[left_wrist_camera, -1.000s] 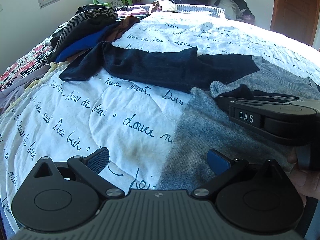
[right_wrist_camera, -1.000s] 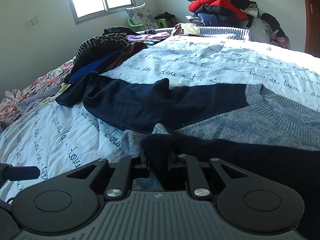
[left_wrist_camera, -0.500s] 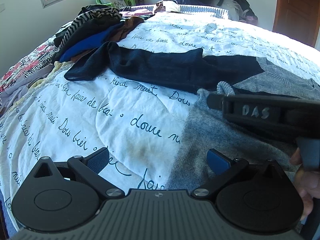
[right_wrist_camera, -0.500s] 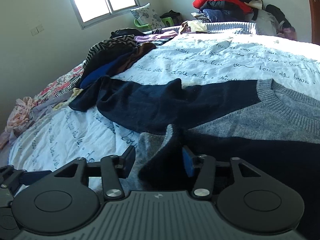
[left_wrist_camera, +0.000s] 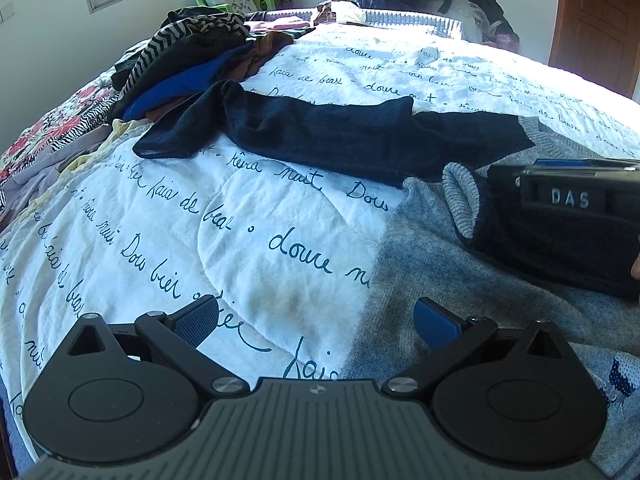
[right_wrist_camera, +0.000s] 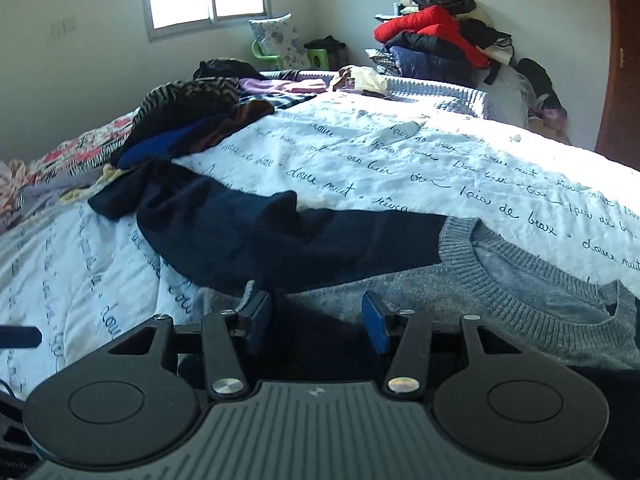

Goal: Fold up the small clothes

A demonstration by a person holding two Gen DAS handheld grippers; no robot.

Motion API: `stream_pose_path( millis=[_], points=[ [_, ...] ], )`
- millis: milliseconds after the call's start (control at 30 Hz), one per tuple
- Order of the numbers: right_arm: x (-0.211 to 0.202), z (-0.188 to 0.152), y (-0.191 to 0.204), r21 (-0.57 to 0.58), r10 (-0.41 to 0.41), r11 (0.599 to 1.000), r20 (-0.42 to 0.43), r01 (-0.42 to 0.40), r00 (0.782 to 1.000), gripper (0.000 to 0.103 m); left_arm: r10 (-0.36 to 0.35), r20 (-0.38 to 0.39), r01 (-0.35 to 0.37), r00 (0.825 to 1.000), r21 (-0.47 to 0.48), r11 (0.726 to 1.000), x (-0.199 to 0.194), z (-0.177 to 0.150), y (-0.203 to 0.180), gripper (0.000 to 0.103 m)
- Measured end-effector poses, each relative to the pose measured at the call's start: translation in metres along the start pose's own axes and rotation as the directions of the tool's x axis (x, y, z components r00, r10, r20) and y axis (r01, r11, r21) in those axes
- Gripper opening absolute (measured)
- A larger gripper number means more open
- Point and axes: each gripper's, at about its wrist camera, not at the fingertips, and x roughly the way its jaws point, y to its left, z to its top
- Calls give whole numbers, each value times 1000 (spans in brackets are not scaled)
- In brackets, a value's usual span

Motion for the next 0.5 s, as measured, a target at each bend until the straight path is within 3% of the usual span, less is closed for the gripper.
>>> stream_pose_path(
  millis=[200,367,433,500],
  points=[
    [11,3,10,30,98,995,-9,-98,995,49,2,-4,-2,1000,6,1000,1,-1,0,103],
    [30,3,26,-43,45,998,-64,-48,997,48,-1,-8,1,1000,-1,1000,2,0,1,103],
    [36,2,24,-35,31,999,-83,-34,996,24,-1,-7,1,1000,0,1000,3,0,1,103],
    [36,1,18,2,56,998,-75,-56,996,10,-1,-9,1,1000,2,1000,3,0,1,103]
  ],
)
